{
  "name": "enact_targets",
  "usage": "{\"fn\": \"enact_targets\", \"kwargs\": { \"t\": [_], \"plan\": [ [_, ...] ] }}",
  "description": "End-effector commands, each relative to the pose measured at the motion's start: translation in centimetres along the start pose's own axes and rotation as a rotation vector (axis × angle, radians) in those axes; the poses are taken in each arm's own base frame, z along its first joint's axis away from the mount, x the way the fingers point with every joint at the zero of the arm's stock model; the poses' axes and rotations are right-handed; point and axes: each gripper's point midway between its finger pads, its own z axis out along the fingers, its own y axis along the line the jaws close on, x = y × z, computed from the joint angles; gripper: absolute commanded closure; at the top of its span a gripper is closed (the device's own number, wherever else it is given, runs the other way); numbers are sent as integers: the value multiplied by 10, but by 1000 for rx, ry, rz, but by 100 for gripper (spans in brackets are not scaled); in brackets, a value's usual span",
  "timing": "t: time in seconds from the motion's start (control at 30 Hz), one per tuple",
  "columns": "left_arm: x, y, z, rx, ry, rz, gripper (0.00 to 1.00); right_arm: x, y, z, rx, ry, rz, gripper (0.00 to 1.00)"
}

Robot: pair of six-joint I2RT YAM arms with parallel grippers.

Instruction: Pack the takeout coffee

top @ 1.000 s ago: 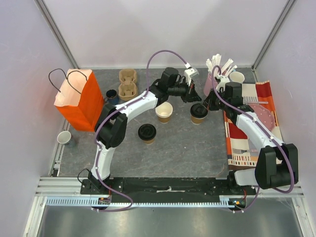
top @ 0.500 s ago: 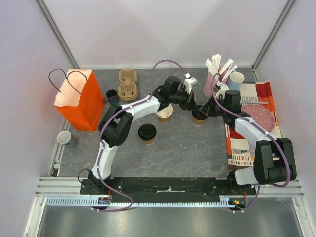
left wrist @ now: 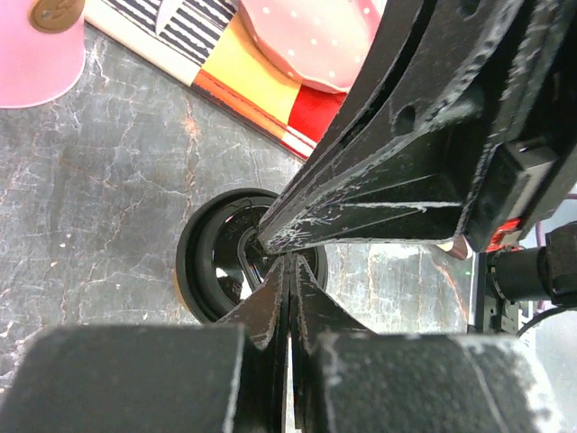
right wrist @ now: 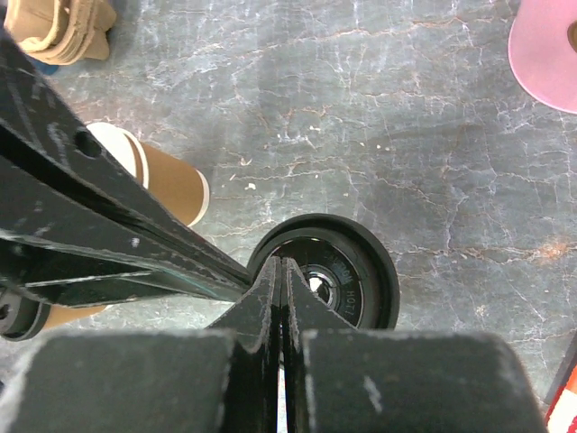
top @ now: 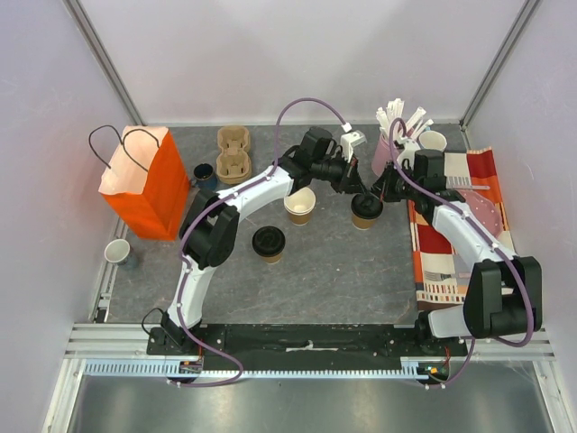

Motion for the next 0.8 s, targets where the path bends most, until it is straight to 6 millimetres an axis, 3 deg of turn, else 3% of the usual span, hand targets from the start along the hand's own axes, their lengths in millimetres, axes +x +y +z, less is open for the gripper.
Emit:
{"fn": "enact_targets", "kwargs": {
  "t": [0.0,0.13,0.17,0.23,0.27,0.37,0.43,0.5,0.6,0.7,0.77],
  "plan": [
    [-22,-27,-15,53,-15,44,98,-25,18,-16,-46,-49,-33,100],
    [-11,-29,-12,64,6,12,98,-11,24,-25,-67,-53,-5,100],
    [-1,-28,-9,61,19,-4,98,11,18,-21,-62,-11,33,100],
    [12,-18,-2,39,26,-29,98,36,8,-10,-52,27,65,100],
    [23,-13,2,27,39,-43,98,64,-3,-6,-27,79,99,100],
    [45,-9,5,16,84,-52,98,97,-26,2,58,136,128,100],
    [57,-4,4,-3,106,-50,98,104,-32,4,72,152,137,100],
    [60,0,4,-14,110,-21,98,95,-32,5,70,138,125,100],
    [48,0,3,-20,90,-5,98,72,-28,3,65,110,97,100],
    [27,-8,0,8,63,18,98,50,-18,-1,40,97,65,100],
    [2,-15,-5,23,27,46,98,27,-9,-7,17,57,38,100]
  ]
}}
